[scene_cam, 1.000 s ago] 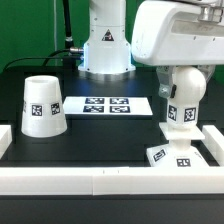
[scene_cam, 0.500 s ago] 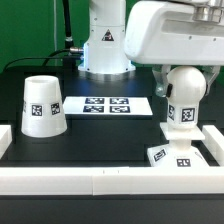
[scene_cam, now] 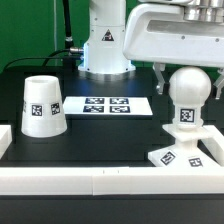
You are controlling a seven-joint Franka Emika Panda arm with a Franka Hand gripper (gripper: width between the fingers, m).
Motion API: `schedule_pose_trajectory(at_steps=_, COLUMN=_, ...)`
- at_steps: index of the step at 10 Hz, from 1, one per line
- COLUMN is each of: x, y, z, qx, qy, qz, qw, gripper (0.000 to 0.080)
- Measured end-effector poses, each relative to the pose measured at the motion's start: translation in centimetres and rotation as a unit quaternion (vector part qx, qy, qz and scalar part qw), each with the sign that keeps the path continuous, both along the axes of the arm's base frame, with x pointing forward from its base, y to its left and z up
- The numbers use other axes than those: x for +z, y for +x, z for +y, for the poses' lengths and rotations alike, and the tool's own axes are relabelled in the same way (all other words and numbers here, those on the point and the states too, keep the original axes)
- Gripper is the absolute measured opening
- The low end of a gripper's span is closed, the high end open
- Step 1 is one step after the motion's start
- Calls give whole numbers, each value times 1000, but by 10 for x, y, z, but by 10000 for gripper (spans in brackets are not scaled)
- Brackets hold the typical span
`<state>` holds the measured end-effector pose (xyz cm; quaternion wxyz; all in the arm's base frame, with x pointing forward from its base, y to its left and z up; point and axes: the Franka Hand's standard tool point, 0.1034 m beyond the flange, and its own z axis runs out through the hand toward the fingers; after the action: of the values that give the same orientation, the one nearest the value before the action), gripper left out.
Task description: Assemble lamp
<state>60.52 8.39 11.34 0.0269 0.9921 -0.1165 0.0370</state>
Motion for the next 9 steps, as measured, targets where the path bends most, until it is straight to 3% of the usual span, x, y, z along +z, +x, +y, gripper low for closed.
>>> schedule_pose_trajectory(at_steps=3, x=0, y=1, z=5, qx=-128, qy=13, qz=-6, qw=992, gripper=576)
schedule_pose_trajectory(at_steps=7, x=0, y=4, z=7, qx=-308, qy=33, qz=-10, qw=951, gripper=576)
schedule_pose_trajectory(at_steps=9, x=0, y=4, z=8, qx=-318, qy=35, qz=-8, qw=947, gripper=586)
